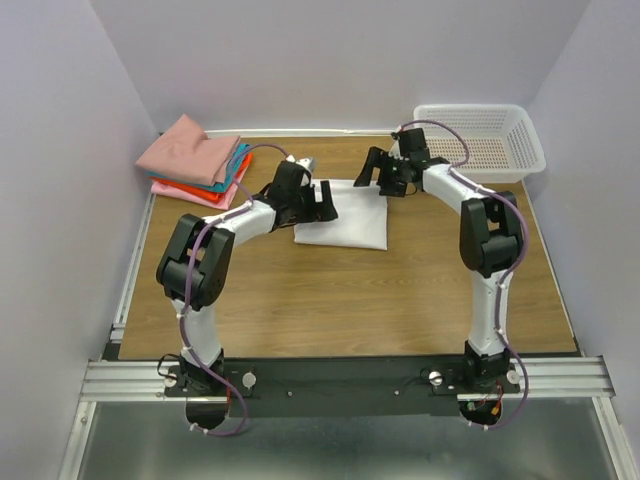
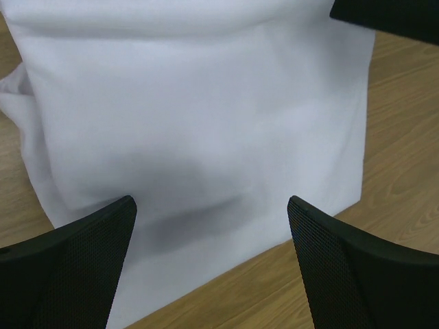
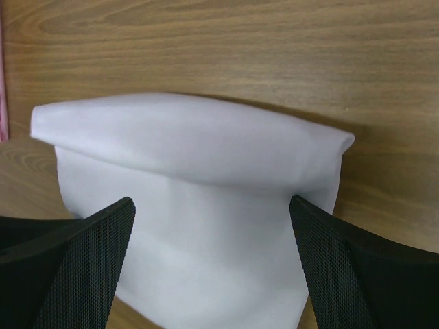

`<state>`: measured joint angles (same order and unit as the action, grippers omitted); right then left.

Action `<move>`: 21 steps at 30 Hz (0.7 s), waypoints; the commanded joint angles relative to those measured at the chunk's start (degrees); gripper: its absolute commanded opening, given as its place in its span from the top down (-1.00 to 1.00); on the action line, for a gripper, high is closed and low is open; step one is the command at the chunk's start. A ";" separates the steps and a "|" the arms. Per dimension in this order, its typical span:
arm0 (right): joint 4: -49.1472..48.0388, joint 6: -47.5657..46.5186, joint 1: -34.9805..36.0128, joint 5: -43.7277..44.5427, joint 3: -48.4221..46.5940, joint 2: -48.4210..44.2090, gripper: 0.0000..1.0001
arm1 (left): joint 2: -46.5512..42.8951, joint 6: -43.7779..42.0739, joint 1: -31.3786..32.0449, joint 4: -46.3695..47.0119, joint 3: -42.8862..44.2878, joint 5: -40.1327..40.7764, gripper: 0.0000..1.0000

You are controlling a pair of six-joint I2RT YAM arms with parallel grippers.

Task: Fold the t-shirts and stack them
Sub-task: Fold the tshirt

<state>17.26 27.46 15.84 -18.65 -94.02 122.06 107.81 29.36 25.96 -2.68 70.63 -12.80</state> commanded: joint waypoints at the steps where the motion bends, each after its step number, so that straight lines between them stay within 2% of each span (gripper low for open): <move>1: -0.47 0.66 0.07 -0.59 -5.21 5.37 -1.00 | 2.31 -0.71 -0.29 1.98 -2.77 -1.62 -0.97; 8: -0.29 -1.09 0.07 0.37 -4.86 5.91 -1.00 | -0.84 1.57 -0.29 4.26 -11.38 0.58 -0.97; 13: -0.21 -3.03 0.07 0.64 -3.28 -0.84 -1.00 | -9.17 1.13 0.67 3.56 -12.10 3.12 -0.97; 16: -0.38 -3.56 0.16 1.60 1.89 -9.80 -1.00 | -15.25 0.78 1.99 2.77 -12.18 5.85 -0.97; 20: -0.38 -2.95 0.33 6.43 13.83 -23.24 -1.00 | -22.02 1.13 2.61 1.36 -14.90 10.41 -0.97; 21: -0.47 -2.33 0.25 8.00 20.04 -29.36 -1.00 | -23.25 1.48 2.44 0.31 -15.17 13.82 -0.97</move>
<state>17.15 25.34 15.81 -16.08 -83.79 105.60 89.06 30.26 28.29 -0.30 57.23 -7.03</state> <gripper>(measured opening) 0.997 0.985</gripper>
